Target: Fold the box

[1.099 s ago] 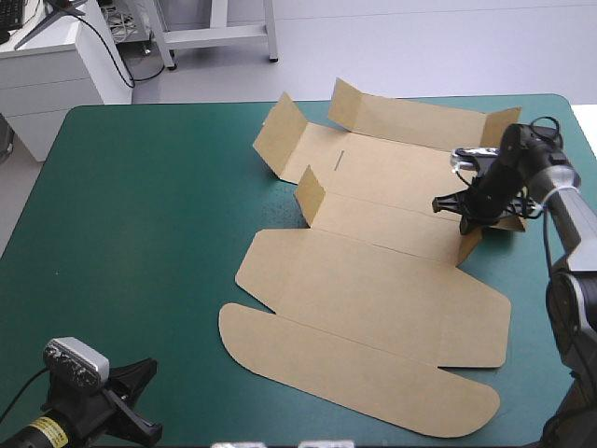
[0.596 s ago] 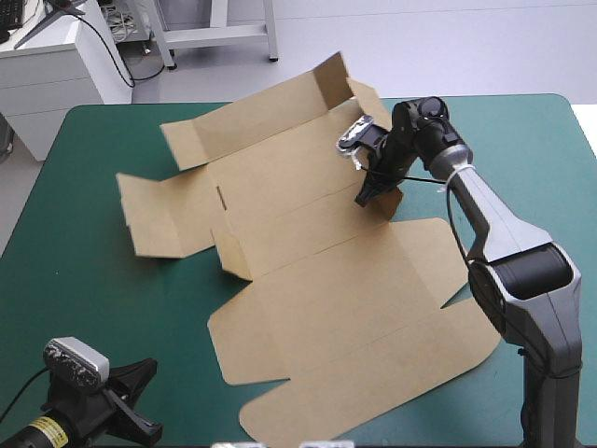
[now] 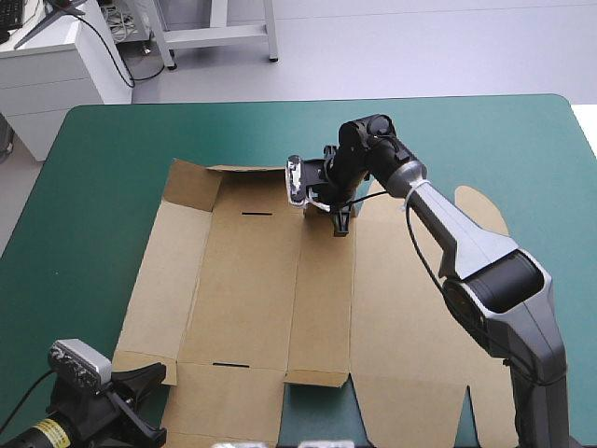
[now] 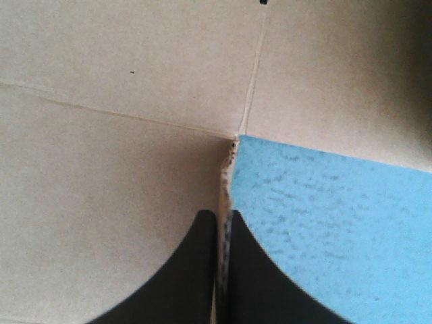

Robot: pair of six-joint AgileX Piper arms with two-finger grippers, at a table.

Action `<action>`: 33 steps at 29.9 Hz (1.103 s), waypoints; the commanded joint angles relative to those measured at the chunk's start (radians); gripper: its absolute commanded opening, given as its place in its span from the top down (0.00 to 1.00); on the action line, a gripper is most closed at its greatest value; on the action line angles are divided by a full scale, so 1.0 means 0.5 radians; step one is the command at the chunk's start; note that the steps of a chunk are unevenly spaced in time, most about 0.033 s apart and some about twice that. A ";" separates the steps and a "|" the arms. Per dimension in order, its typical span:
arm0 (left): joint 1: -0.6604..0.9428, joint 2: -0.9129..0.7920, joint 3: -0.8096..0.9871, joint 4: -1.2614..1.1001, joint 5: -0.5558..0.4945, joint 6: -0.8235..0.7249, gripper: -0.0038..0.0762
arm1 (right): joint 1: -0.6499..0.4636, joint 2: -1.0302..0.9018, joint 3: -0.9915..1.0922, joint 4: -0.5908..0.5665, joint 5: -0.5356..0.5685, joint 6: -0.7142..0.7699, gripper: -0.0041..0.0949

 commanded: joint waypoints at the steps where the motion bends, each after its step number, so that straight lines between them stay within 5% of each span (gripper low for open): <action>1: -0.008 0.029 -0.067 -0.064 -0.113 -0.014 0.96 | 0.022 -0.124 -0.072 0.162 -0.080 -0.074 0.98; 11: -0.008 0.029 -0.067 -0.064 -0.113 -0.014 0.96 | 0.086 -0.124 -0.072 0.154 -0.263 -0.063 0.98; 19: -0.008 0.029 -0.067 -0.064 -0.113 -0.014 0.96 | 0.086 -0.124 -0.072 0.142 -0.306 0.221 0.96; 23: -0.008 0.029 -0.067 -0.059 -0.113 -0.028 0.96 | 0.086 -0.124 -0.072 0.111 -0.374 0.337 0.79; 27: -0.008 0.029 -0.067 -0.059 -0.113 -0.015 0.96 | 0.079 -0.124 -0.072 0.040 -0.394 0.577 0.52; 33: -0.008 0.029 -0.067 -0.059 -0.113 -0.015 0.96 | 0.045 -0.144 -0.072 -0.057 -0.322 0.579 0.50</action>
